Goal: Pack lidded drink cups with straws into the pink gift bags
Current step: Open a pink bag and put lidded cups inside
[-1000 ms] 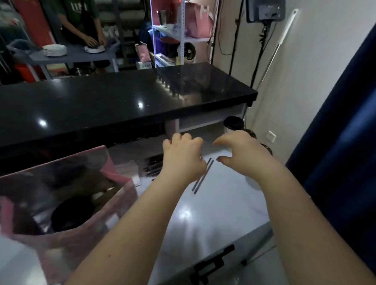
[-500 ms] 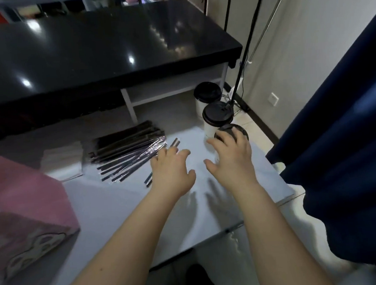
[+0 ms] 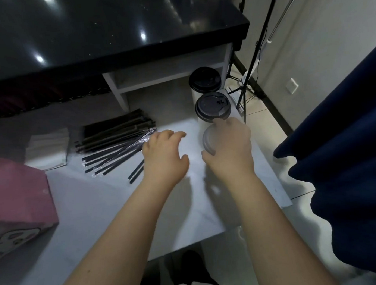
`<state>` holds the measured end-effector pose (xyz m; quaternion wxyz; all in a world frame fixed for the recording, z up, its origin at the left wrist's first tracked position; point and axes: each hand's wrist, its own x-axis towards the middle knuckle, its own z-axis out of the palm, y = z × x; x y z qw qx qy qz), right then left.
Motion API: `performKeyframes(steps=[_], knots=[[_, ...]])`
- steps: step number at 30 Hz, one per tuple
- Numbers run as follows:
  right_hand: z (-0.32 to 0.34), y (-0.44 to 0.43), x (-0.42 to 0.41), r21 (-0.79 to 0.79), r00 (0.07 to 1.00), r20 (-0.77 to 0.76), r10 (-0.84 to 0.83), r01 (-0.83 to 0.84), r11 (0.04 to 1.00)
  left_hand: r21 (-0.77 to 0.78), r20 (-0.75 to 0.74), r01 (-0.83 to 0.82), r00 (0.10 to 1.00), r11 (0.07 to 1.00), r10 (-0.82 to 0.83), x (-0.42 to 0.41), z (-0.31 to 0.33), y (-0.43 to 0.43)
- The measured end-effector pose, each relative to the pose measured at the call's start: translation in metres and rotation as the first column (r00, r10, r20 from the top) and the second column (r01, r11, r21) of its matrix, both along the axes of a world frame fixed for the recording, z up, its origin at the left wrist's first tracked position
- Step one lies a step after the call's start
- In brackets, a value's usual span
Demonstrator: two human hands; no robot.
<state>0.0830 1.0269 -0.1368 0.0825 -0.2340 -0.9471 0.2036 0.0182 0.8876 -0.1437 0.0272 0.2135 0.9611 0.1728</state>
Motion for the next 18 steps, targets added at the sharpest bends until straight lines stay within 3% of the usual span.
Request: performKeyframes(steps=[9, 18], knots=[[0.036, -0.035, -0.007, -0.006, 0.931, -0.048, 0.362, -0.363, 0.932, 0.129, -0.061, -0.209, 0.974, 0.97, 0.218, -0.026, 0.043, -0.043], [0.09, -0.119, -0.046, 0.116, 0.741, -0.285, 0.609, -0.604, 0.789, 0.287, -0.199, -0.401, 0.863, 0.87, 0.464, -0.024, 0.103, -0.151]])
